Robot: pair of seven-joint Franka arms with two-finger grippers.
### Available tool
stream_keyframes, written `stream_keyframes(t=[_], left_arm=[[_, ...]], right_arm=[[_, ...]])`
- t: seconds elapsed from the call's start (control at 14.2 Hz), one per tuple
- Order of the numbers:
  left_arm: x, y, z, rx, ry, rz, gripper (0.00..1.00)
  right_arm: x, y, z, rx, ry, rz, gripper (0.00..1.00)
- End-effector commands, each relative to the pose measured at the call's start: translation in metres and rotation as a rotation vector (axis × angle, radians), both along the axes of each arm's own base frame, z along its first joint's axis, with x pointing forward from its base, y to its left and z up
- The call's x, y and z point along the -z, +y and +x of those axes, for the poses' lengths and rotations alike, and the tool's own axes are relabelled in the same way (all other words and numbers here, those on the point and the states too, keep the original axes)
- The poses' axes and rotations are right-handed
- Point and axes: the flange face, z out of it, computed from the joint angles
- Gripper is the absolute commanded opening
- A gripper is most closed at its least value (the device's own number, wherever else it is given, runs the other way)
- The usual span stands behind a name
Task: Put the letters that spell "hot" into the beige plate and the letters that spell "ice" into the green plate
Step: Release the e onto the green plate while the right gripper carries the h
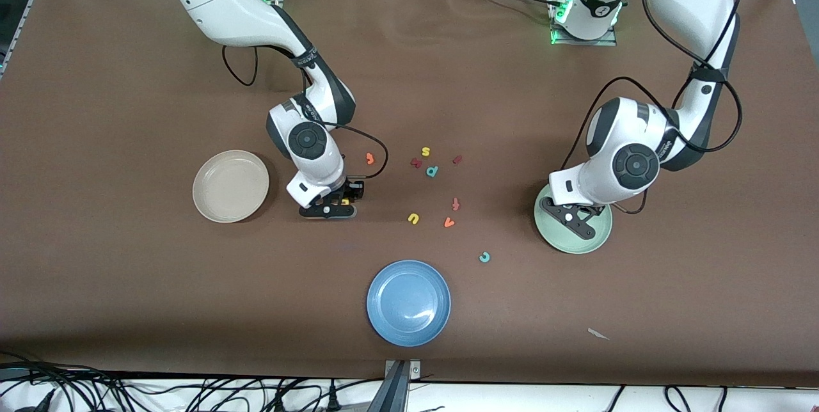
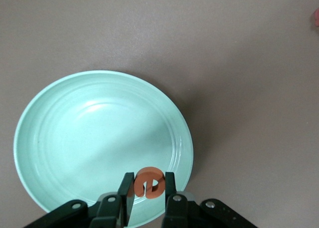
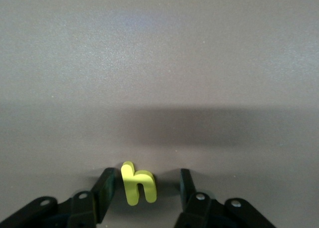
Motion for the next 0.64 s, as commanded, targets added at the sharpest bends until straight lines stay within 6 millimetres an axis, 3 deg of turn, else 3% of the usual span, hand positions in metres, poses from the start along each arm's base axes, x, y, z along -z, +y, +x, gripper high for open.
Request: stream_keyframes(t=[0.0, 0.21, 0.56], left_arm=[[0.006, 0.004, 0.016, 0.024, -0.046, 0.004, 0.05], [0.017, 0.040, 0.040, 0.028, -0.075, 0.061, 0.05], [0.038, 0.047, 0.045, 0.052, -0.060, 0.066, 0.05]], right_arm=[[0.005, 0.003, 0.002, 0.008, -0.006, 0.001, 0.50], [0.008, 0.004, 0.002, 0.010, -0.016, 0.011, 0.45], [0.009, 0.011, 0.000, 0.015, -0.012, 0.023, 0.35]])
